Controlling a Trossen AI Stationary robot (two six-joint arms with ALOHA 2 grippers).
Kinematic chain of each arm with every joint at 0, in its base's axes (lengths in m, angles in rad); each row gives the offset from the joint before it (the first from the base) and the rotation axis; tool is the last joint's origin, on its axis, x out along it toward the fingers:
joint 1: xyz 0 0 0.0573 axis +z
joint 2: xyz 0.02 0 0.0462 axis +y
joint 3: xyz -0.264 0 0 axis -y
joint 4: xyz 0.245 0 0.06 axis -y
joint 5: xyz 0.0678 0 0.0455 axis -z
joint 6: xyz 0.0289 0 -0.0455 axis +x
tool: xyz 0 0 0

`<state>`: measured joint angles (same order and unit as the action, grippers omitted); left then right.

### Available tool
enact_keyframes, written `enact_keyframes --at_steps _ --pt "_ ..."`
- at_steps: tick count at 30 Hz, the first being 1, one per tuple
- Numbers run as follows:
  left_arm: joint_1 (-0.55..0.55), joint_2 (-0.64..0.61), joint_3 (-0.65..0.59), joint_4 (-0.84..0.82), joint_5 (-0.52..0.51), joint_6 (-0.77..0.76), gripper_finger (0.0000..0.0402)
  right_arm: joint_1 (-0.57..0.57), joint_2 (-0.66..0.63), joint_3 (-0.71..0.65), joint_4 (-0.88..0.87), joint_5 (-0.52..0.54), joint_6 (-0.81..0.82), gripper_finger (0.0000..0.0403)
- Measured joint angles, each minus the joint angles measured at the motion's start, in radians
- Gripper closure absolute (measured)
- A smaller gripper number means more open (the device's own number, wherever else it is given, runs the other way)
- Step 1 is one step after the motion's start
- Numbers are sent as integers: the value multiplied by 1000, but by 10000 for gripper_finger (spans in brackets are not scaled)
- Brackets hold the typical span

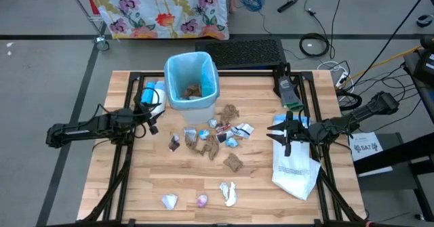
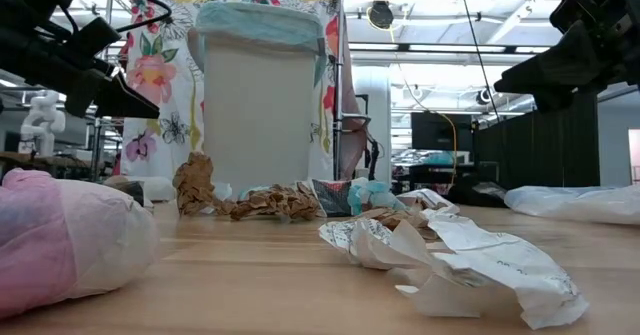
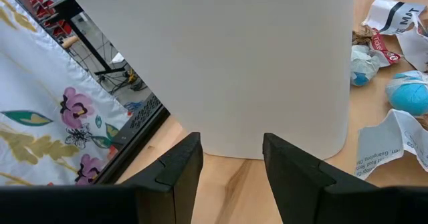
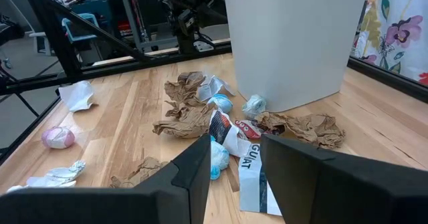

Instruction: Place trash/remove bag and relplace

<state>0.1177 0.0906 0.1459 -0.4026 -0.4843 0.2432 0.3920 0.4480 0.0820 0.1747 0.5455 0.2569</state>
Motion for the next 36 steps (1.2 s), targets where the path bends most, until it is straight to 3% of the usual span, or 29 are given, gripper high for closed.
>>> enact_keyframes --at_steps 18,24,36 --pt "0 0 0 0 0 3 238 0 0 0 0 0 0 280" --pt "0 0 0 -3 -18 274 238 0 0 0 0 0 0 280" --pt "0 0 0 0 -15 288 238 0 0 0 0 0 0 280"
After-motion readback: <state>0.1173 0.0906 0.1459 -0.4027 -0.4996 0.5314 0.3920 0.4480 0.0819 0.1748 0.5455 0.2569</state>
